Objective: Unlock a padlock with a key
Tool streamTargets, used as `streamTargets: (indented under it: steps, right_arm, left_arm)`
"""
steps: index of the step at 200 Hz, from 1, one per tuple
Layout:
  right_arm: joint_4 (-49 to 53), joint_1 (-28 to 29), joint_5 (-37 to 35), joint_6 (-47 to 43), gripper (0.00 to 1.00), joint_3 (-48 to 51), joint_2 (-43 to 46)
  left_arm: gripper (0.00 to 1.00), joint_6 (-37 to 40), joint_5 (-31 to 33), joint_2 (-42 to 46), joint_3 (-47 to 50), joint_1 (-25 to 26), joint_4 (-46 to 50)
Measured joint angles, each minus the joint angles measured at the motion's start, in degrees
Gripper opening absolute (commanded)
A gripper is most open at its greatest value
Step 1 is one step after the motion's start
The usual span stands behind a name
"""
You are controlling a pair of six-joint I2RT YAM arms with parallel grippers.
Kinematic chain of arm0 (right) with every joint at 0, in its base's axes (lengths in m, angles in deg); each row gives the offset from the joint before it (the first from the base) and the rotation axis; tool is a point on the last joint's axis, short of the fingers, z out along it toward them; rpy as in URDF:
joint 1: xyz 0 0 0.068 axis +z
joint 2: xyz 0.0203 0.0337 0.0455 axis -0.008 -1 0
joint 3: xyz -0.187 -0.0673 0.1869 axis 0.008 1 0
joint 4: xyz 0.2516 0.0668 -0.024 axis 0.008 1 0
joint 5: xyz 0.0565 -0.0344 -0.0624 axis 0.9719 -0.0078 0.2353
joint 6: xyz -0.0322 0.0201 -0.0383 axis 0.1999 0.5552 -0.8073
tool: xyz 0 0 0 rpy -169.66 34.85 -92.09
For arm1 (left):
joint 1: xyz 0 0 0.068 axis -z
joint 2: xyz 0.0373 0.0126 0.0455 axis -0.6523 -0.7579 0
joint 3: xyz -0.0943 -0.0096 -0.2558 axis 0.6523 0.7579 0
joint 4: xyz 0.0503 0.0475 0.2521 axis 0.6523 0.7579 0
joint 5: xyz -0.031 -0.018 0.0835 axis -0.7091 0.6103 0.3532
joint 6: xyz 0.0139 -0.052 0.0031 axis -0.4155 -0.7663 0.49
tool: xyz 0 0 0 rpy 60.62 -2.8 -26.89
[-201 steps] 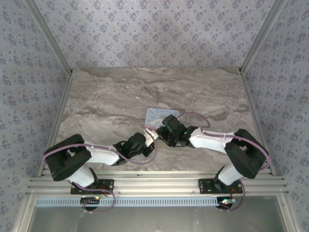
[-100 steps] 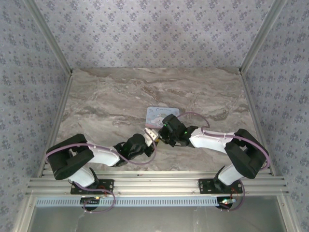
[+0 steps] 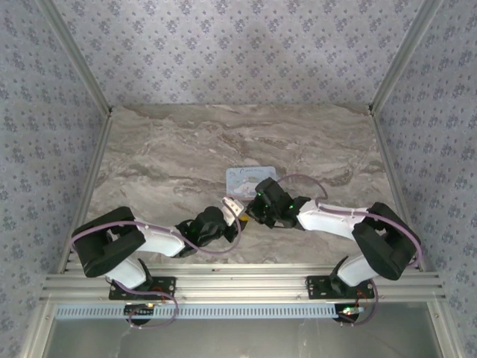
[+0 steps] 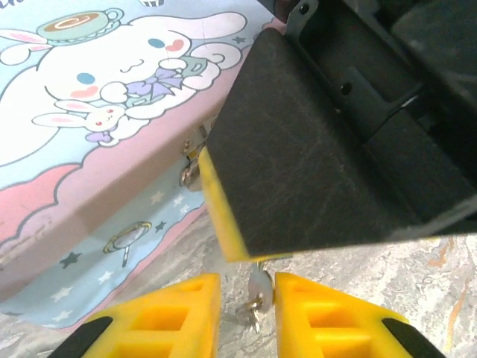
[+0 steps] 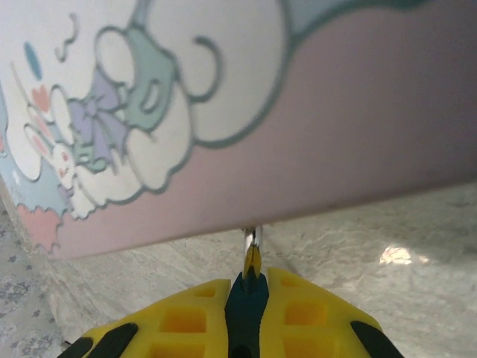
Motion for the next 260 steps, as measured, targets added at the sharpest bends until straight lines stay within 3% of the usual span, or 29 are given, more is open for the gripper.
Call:
streamTargets:
  steps: [55, 117, 218, 260]
  right_arm:
    - [-5.2, -4.0, 0.7, -0.9, 0.0, 4.1, 2.5]
    - [-5.7, -4.6, -2.6, 0.7, 0.0, 5.5, 3.8]
    - [-21.8, -3.8, -8.0, 8.3, 0.0, 12.2, 0.2]
    - [-18.5, -3.7, -10.9, 8.9, 0.0, 10.0, 0.3]
  left_arm:
    - [0.25, -2.5, 0.0, 0.0, 1.6, -1.2, 0.3]
    - [0.25, -3.9, 0.0, 3.6, 4.0, -1.9, 1.7]
    - [0.25, -4.8, 1.3, 10.4, 7.2, -2.0, 4.8]
    - [0.26, -4.8, 1.9, 13.3, 8.0, -2.0, 6.4]
